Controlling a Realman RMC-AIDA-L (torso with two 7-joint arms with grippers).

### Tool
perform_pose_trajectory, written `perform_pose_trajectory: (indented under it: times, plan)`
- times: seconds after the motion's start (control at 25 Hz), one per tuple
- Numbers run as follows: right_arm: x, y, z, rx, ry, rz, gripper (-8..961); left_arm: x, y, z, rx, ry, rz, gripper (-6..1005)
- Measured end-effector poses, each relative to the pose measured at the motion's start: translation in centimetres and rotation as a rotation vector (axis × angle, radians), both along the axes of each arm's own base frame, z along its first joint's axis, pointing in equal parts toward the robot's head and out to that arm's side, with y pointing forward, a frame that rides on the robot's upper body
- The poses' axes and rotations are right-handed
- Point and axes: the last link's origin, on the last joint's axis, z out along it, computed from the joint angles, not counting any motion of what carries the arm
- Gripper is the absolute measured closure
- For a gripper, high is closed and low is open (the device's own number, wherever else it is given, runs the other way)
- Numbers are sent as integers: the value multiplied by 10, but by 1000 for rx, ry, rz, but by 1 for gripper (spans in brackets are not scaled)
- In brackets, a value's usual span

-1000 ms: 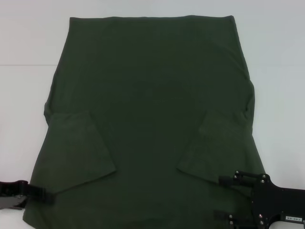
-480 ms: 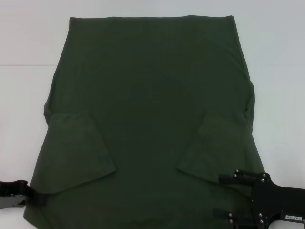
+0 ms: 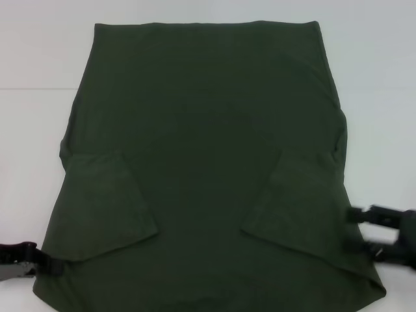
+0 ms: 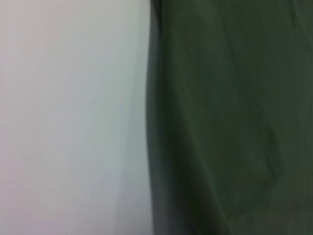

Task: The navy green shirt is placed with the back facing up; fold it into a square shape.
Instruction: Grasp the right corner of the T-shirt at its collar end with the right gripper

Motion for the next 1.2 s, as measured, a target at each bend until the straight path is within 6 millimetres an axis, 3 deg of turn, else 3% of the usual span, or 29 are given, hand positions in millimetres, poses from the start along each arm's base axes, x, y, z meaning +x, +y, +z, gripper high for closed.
perform_pose_trajectory:
  times: [0.28, 0.52, 0.8, 1.2]
  plan:
    - [13, 20, 60, -260, 80, -500, 146, 3, 1, 7, 10, -28, -49, 965]
    - [27, 33, 81, -386, -56, -836, 147, 4, 1, 9, 10, -28, -56, 964]
    - [25, 49, 80, -402, -206, -931, 146, 4, 2, 10, 24, -37, -54, 963]
    - [18, 58, 45, -468, -388, -930, 146, 4, 3, 10, 34, -37, -55, 964]
